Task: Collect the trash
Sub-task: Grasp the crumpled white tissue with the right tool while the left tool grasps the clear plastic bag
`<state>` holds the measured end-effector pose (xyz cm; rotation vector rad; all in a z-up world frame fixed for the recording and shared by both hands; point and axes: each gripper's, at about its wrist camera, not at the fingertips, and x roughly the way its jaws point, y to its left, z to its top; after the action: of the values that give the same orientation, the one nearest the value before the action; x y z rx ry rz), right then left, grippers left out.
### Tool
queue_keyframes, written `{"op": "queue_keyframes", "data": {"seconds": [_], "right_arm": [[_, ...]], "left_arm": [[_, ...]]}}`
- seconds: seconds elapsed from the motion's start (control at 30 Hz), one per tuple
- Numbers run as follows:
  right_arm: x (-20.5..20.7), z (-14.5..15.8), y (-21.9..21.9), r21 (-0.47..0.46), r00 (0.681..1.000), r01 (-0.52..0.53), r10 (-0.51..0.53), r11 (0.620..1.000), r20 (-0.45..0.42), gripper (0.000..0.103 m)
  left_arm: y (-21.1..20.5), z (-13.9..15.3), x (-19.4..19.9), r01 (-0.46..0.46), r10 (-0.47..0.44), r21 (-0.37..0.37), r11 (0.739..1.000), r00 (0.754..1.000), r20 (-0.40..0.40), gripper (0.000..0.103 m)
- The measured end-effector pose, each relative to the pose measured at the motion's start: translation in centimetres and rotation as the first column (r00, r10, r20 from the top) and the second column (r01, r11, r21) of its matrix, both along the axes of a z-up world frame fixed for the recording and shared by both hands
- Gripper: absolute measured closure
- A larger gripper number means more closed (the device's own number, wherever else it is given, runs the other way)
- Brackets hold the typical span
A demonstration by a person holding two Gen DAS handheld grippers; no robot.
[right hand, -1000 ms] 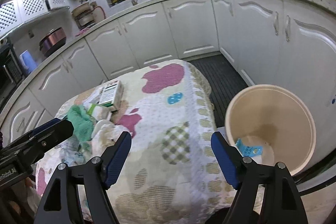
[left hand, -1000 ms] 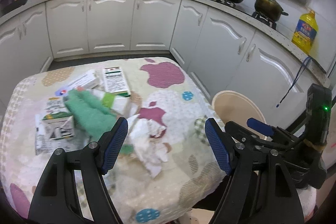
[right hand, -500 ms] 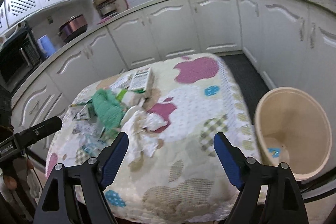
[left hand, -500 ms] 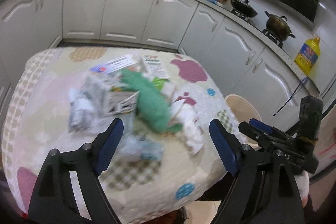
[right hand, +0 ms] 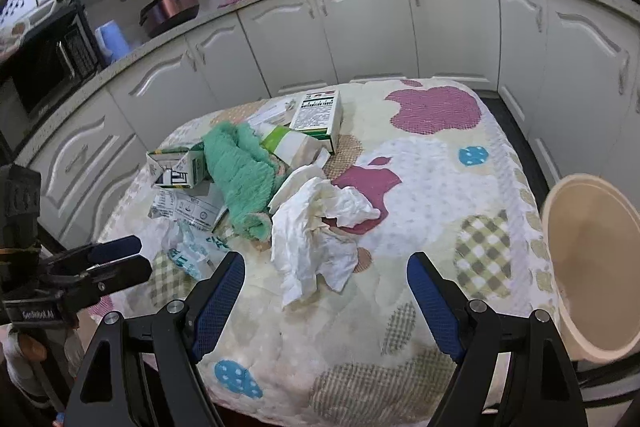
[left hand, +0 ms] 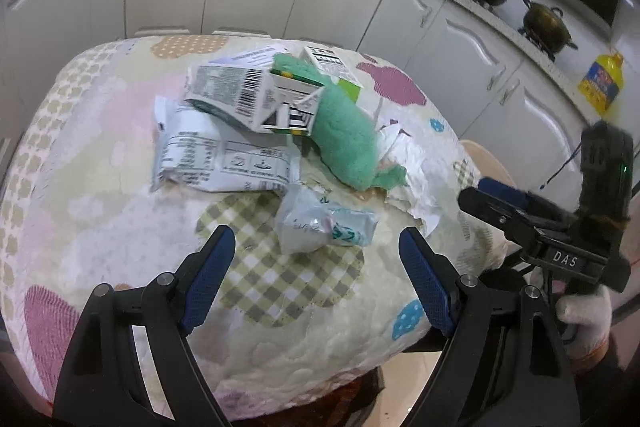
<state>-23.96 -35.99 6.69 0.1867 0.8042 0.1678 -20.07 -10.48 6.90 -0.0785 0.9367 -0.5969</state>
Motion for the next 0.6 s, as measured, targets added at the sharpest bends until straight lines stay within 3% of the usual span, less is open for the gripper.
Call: {"op": "queue_keyframes", "data": {"seconds": [0.27,0.5,0.57,0.6], "right_arm": [[3.4,-1.8,0.8,-0.008,0.998,-0.059,0.058,0.998,-0.036,0.024],[5.9,-3.7,0.4,0.048,0.994,-0.075,0.078,0.996,-0.080,0.054],[5.9,-3.8,0.4,0.057,0.993,-0.087,0.091,0.995,-0.074,0.061],[5.8,-3.8,0.5,0.059,0.993,-0.096,0.100,0.994,-0.067,0.071]], "left_arm": [[-1.0,-1.0,2.0,0.009,-0.009,-0.012,1.000,1.000,-0.004,0.019],[-1.6,-2.2,3.1,0.018,-0.018,-0.011,1.000,0.999,-0.034,0.021],[-1.9,-2.4,3.1,0.025,-0.025,-0.010,1.000,0.999,-0.038,0.030],[-2.0,-2.5,3.1,0.028,-0.028,-0.008,1.000,0.999,-0.041,0.032]]}}
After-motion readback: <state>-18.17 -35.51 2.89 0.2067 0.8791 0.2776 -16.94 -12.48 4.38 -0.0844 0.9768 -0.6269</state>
